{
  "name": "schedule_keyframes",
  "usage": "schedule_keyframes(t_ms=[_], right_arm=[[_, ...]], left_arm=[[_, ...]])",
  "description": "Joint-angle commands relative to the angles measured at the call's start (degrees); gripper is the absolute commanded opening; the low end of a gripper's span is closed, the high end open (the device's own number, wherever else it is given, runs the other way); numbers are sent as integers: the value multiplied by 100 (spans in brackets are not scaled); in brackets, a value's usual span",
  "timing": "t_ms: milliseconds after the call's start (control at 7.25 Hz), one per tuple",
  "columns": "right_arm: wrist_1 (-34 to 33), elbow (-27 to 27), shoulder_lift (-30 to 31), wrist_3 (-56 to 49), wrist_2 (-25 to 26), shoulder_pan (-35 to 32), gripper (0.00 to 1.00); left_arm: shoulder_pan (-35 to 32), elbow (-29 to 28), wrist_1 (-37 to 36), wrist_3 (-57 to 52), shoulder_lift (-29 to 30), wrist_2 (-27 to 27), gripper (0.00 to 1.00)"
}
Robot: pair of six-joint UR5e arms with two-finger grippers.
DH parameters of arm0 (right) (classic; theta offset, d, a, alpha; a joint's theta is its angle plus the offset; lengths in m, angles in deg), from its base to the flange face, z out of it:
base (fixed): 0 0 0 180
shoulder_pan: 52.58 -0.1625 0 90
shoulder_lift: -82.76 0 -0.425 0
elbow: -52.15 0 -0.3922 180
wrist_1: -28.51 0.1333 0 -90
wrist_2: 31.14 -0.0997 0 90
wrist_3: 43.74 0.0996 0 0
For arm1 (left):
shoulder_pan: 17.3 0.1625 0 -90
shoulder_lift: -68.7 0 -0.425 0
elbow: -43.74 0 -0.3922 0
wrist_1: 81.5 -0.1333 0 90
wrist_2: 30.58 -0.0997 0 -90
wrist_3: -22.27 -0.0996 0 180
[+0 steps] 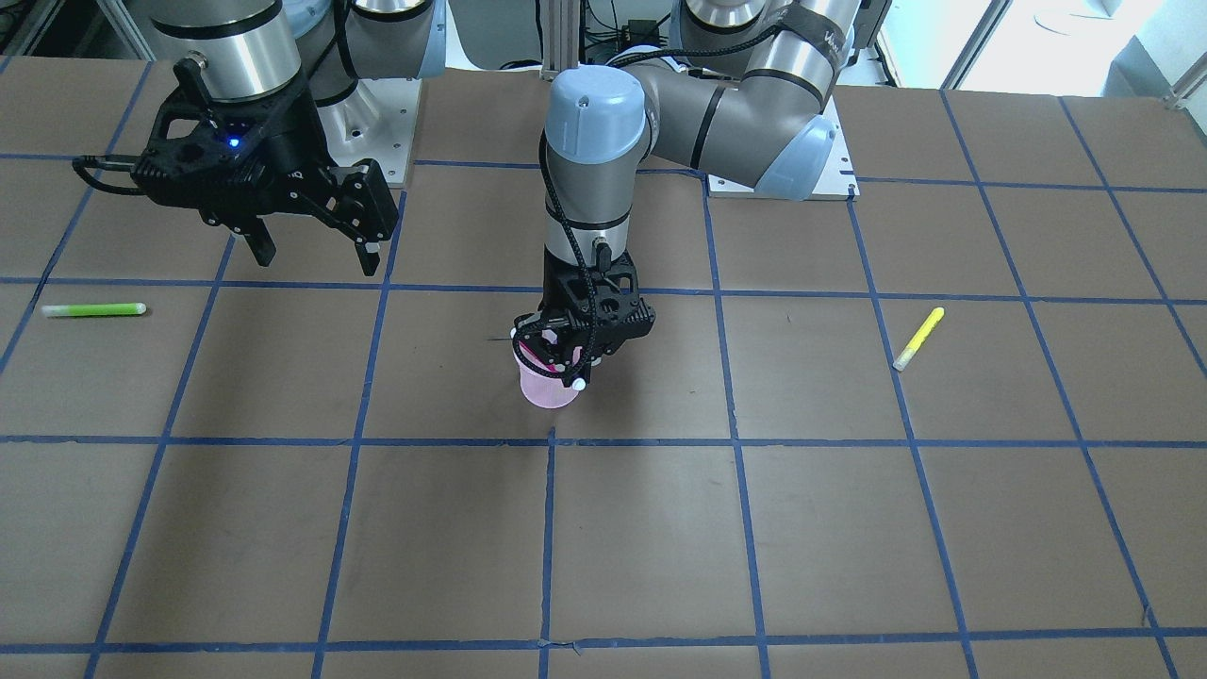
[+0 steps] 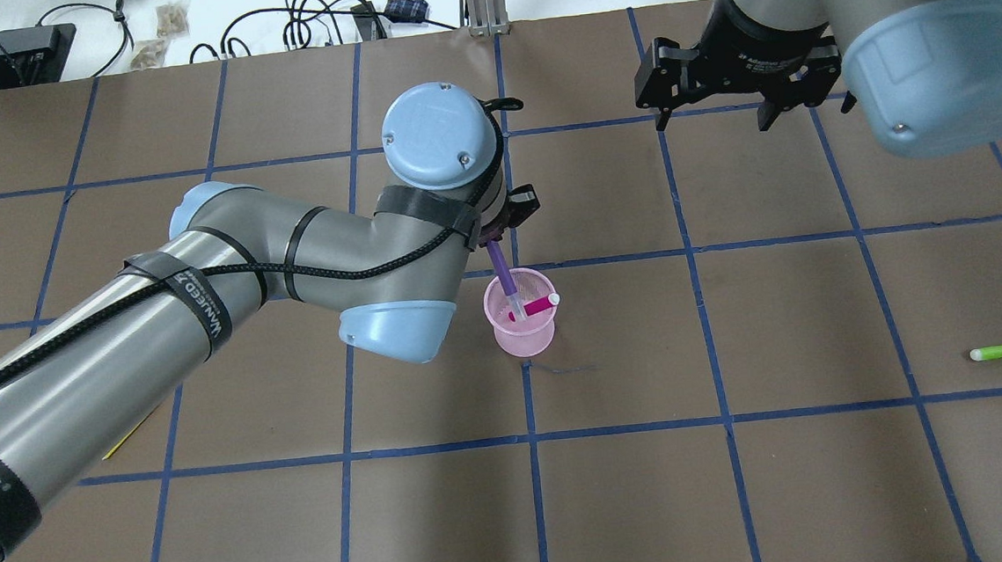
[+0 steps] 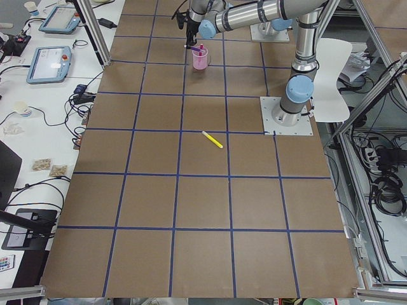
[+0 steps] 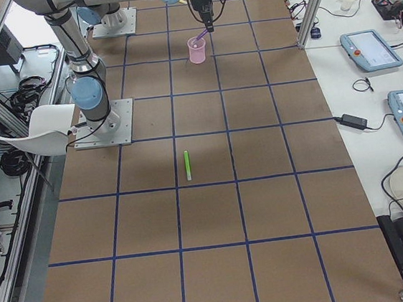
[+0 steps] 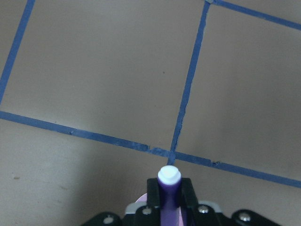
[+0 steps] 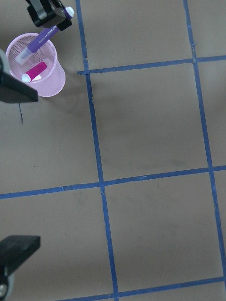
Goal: Insert purple and pink pens into pink cup
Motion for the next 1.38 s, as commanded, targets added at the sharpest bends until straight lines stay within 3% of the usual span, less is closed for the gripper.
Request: schedule_keyframes(t_ms=[0, 276, 414, 552, 690, 1241], right_arm=[[-6, -1, -4, 0, 0, -3, 100], [-23, 8, -13, -44, 0, 5, 100], [-15, -1, -13, -27, 0, -3, 100], [-15, -1, -13, -26, 0, 5, 100], [-15, -1, -13, -26, 0, 5, 100], [-6, -1, -13, -26, 0, 5, 100]], left_arm=[[-90, 198, -389, 123, 37, -246, 0], [-179, 314, -576, 211, 46, -310, 0], [-188, 314, -576, 307, 63, -310, 26], [-197, 314, -576, 361, 63, -310, 85], [-223, 314, -576, 405, 63, -318, 100], [-259, 192, -576, 327, -67, -336, 100]])
